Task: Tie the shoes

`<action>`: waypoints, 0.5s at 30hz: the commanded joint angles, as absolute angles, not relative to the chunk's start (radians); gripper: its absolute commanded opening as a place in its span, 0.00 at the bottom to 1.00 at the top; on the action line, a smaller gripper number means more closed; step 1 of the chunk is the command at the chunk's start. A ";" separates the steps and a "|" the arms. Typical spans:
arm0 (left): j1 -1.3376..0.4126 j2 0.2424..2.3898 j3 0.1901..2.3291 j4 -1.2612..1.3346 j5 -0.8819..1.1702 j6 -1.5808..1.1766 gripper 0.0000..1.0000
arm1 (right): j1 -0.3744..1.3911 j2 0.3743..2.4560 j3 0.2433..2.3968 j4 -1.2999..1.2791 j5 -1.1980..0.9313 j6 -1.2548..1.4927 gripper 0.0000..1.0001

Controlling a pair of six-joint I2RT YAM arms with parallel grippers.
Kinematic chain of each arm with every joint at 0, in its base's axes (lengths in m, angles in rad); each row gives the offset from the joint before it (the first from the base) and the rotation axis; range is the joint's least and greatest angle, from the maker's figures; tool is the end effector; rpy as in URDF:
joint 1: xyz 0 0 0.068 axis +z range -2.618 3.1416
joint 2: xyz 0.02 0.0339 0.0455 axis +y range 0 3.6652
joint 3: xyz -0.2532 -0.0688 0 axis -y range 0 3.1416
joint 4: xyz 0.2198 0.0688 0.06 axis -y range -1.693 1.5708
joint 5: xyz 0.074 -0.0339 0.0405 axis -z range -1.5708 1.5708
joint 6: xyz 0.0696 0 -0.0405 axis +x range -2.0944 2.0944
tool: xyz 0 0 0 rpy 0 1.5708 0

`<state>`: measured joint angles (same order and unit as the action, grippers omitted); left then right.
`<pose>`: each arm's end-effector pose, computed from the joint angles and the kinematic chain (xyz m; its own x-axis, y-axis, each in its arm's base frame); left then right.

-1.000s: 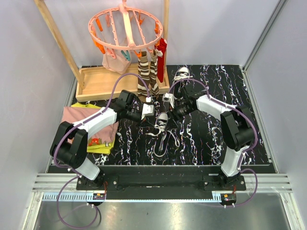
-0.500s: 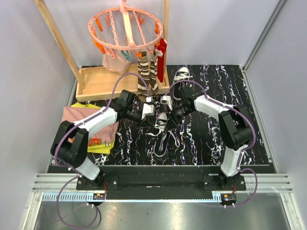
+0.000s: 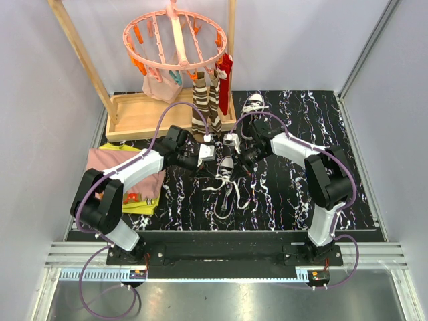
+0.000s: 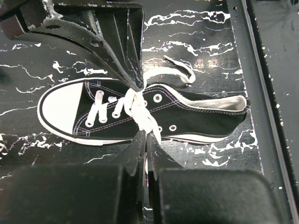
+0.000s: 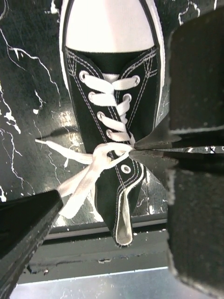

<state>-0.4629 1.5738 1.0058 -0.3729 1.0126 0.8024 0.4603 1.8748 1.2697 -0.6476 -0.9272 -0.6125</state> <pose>0.2453 -0.1884 0.2094 -0.0110 0.4311 -0.9022 0.9950 -0.0852 -0.0528 0.2861 0.2040 0.1694 -0.4142 -0.5904 -0.6927 -0.8907 0.1064 0.4419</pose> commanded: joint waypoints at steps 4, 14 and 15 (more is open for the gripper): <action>-0.457 1.502 0.927 -0.359 1.063 0.690 0.00 | 0.491 1.740 1.203 -0.476 -0.819 -0.571 0.00; -0.453 1.431 0.782 -0.181 1.009 0.399 0.04 | 0.540 1.637 1.065 -0.230 -0.689 -0.529 0.00; -0.451 1.428 0.776 -0.167 1.011 0.361 0.05 | 0.549 1.626 1.048 -0.219 -0.680 -0.532 0.00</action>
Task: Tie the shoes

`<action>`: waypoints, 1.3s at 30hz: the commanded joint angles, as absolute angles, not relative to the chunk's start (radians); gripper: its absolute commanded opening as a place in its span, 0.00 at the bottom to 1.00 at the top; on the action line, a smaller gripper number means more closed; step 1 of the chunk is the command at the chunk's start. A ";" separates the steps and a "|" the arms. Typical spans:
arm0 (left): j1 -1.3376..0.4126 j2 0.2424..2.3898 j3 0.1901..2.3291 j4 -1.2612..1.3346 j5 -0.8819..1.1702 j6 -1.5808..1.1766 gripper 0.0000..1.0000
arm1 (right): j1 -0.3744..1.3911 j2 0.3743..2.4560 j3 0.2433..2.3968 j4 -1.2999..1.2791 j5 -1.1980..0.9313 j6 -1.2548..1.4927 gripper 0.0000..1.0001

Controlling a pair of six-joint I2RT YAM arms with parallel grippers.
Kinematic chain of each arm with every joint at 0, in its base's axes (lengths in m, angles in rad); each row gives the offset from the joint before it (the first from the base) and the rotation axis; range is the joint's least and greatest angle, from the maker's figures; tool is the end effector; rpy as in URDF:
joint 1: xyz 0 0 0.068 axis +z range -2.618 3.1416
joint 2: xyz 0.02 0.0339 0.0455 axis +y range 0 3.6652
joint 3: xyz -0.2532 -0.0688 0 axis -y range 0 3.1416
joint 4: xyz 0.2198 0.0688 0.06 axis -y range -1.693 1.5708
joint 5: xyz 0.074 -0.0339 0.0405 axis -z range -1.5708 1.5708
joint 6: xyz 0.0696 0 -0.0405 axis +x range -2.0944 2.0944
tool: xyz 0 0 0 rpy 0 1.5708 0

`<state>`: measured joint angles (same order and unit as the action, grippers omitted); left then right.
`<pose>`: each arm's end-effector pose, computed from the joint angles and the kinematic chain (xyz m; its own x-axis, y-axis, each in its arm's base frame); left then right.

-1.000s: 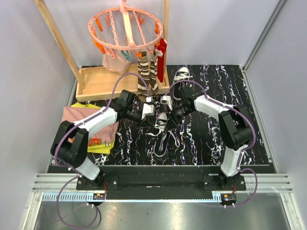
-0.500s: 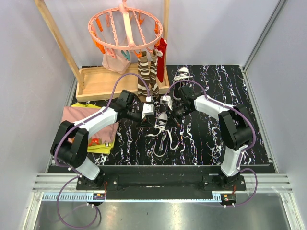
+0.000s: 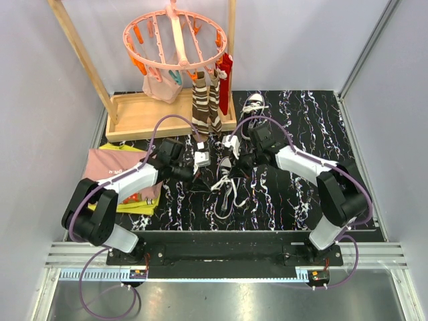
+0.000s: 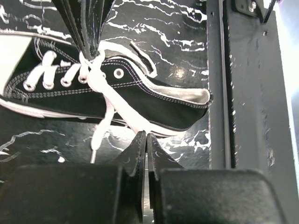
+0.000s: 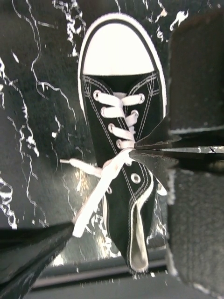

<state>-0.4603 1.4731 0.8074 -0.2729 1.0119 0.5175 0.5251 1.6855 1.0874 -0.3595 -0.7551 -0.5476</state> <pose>0.2164 -0.1731 0.1875 -0.2895 0.4364 -0.8519 0.9523 0.0422 -0.3021 0.2670 0.2098 0.1889 -0.2364 -0.5751 -0.7832 -0.9715 0.1557 0.1789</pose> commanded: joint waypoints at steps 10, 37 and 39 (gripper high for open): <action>-0.318 1.408 0.853 -0.114 0.960 0.212 0.35 | 0.594 1.528 0.920 -0.088 -0.569 -0.589 0.00; -0.499 1.850 1.164 -0.114 0.917 0.043 0.21 | 0.646 1.396 0.704 0.144 -0.502 -0.712 0.00; -0.506 1.853 1.167 -0.130 0.939 0.052 0.20 | 0.647 1.397 0.701 0.147 -0.502 -0.713 0.00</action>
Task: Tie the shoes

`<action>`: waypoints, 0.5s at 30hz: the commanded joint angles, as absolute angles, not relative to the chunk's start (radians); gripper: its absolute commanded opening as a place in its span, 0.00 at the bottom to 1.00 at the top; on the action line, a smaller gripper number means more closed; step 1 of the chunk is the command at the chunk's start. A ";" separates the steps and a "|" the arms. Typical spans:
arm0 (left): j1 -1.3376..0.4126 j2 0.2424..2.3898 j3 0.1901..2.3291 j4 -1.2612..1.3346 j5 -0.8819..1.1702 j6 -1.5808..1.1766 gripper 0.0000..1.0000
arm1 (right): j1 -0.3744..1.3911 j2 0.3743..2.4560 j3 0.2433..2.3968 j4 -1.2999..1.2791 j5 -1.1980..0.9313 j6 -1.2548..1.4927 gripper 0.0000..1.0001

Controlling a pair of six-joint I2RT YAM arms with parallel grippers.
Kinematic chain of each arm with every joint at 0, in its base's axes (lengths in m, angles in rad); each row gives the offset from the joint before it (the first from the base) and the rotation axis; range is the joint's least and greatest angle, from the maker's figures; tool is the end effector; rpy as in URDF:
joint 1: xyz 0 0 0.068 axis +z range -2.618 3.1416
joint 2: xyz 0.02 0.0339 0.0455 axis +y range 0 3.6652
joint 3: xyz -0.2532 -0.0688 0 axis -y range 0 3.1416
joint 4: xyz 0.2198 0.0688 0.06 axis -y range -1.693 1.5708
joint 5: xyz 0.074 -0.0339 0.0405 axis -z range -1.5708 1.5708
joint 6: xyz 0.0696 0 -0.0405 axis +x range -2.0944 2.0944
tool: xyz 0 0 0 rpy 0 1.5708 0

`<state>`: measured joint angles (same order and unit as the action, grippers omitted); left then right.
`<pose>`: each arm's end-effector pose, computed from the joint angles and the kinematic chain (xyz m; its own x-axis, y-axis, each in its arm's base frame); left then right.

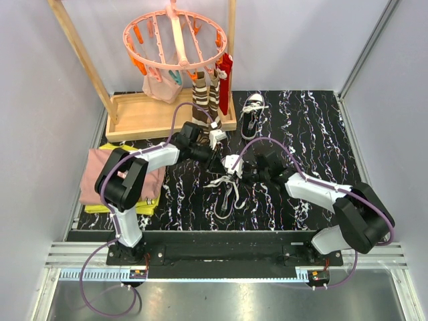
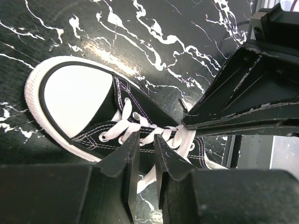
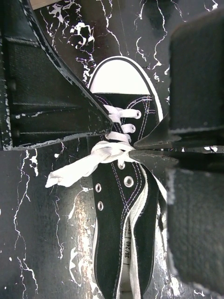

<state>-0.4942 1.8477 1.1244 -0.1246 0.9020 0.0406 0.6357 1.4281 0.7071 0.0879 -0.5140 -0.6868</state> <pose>0.3009 -0.2241 0.1687 -0.6291 0.3676 -0.6849 0.7772 0.2850 -0.5610 0.2188 0.2040 0.1845 0.1619 -0.5667 -0.8079 -0.9483 0.1371 -0.2862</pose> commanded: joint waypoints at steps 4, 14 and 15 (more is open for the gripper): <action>-0.506 1.850 1.167 -0.130 0.998 0.054 0.20 | 0.652 1.404 0.701 0.155 -0.495 -0.719 0.00; -0.506 1.864 1.178 -0.153 1.068 0.052 0.20 | 0.661 1.414 0.703 0.178 -0.476 -0.710 0.00; -0.506 1.864 1.181 -0.156 1.068 0.057 0.20 | 0.661 1.414 0.701 0.178 -0.472 -0.710 0.00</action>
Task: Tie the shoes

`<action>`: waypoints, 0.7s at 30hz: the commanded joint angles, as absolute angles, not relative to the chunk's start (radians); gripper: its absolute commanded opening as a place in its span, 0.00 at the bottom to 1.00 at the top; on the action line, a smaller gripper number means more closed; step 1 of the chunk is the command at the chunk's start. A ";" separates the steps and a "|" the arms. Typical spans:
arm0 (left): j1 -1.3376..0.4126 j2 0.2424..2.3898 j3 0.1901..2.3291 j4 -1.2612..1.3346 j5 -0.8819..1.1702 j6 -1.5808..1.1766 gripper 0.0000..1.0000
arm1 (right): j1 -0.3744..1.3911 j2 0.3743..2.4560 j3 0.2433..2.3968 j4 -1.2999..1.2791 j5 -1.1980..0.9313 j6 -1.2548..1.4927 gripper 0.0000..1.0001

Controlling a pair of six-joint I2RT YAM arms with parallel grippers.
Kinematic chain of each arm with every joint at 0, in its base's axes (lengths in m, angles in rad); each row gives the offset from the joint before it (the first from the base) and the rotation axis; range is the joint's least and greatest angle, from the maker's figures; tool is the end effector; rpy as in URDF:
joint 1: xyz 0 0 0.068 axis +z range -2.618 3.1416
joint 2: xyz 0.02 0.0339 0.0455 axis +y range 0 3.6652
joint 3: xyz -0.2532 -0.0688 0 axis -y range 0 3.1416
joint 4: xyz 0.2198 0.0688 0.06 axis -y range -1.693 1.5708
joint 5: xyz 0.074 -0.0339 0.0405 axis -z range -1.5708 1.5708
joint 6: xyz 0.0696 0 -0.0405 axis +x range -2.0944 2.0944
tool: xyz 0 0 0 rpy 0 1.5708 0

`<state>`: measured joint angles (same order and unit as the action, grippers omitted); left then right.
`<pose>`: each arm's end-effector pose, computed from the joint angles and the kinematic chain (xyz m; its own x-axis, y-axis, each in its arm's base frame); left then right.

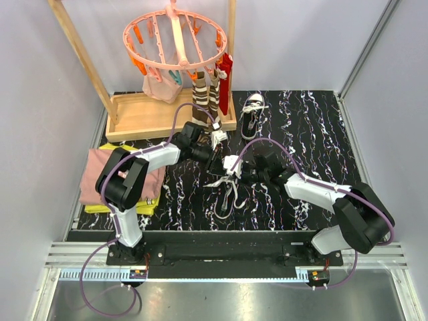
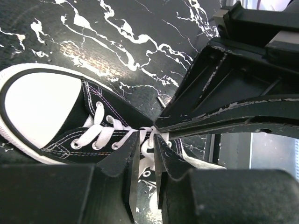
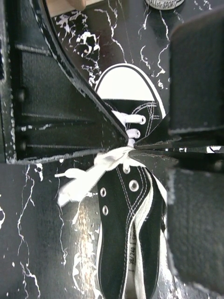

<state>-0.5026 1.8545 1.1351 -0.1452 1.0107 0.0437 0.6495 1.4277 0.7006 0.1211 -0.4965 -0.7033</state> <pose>0.2939 -0.2288 0.1724 -0.6339 0.3749 -0.6765 0.7661 0.1845 -0.6156 0.2182 0.2073 0.1858 0.1996 -0.5625 -0.8024 -0.9368 0.1307 -0.3246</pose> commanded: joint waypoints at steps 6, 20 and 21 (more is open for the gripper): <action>-0.505 1.870 1.184 -0.218 1.071 0.101 0.20 | 0.661 1.408 0.687 0.196 -0.457 -0.715 0.00; -0.506 1.878 1.198 -0.224 1.101 0.109 0.29 | 0.663 1.401 0.681 0.204 -0.471 -0.707 0.00; -0.506 1.879 1.200 -0.222 1.100 0.107 0.30 | 0.664 1.397 0.680 0.204 -0.474 -0.701 0.00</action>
<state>-0.5026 1.8702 1.1522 -0.2447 1.0512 0.0971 0.6529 1.4277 0.6834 0.1543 -0.4644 -0.7033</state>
